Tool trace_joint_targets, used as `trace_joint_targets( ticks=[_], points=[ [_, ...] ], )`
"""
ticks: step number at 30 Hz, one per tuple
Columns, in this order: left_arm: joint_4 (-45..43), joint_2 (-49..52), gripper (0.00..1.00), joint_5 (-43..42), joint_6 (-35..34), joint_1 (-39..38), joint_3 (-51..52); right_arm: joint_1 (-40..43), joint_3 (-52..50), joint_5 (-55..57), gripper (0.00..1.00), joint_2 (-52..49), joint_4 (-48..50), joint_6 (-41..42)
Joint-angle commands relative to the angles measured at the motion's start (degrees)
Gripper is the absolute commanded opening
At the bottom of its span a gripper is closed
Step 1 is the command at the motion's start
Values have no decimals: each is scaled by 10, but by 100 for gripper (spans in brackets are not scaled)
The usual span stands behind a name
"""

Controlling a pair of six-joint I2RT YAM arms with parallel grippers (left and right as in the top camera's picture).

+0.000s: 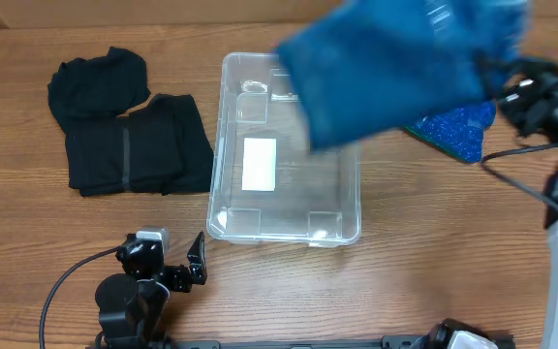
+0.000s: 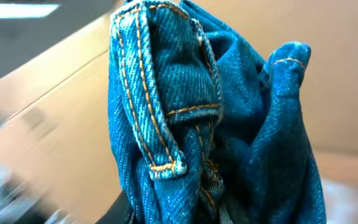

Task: Pack container
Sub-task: 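Lift the jeans with the right gripper and lower them into the bin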

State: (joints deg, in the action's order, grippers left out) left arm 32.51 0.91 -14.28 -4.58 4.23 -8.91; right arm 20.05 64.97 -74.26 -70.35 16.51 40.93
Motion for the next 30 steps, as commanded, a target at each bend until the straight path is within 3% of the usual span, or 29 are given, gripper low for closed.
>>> trace_joint_targets(
  ticks=[1,7,12,15,18,20,24,30],
  points=[
    [-2,-3,100,3,-10,-1,2,-87,30,-56,4,14,14,-2],
    [-2,-3,100,3,-10,-1,2,-222,30,-11,4,-94,-58,-99],
    [-2,-3,100,3,-10,-1,2,-252,31,64,4,-174,-81,-185],
    [-2,-3,100,3,-10,-1,2,-253,70,141,4,-176,-226,-283],
    [-2,-3,100,3,-10,-1,2,-275,217,310,4,-179,-523,-485],
    [-2,-3,100,3,-10,-1,2,-279,273,329,4,-188,-603,-551],
    [-2,-3,100,3,-10,-1,2,-298,281,283,4,-199,-658,-695],
    [-2,-3,100,3,-10,-1,2,-399,281,286,4,-243,-689,-768]
  ],
)
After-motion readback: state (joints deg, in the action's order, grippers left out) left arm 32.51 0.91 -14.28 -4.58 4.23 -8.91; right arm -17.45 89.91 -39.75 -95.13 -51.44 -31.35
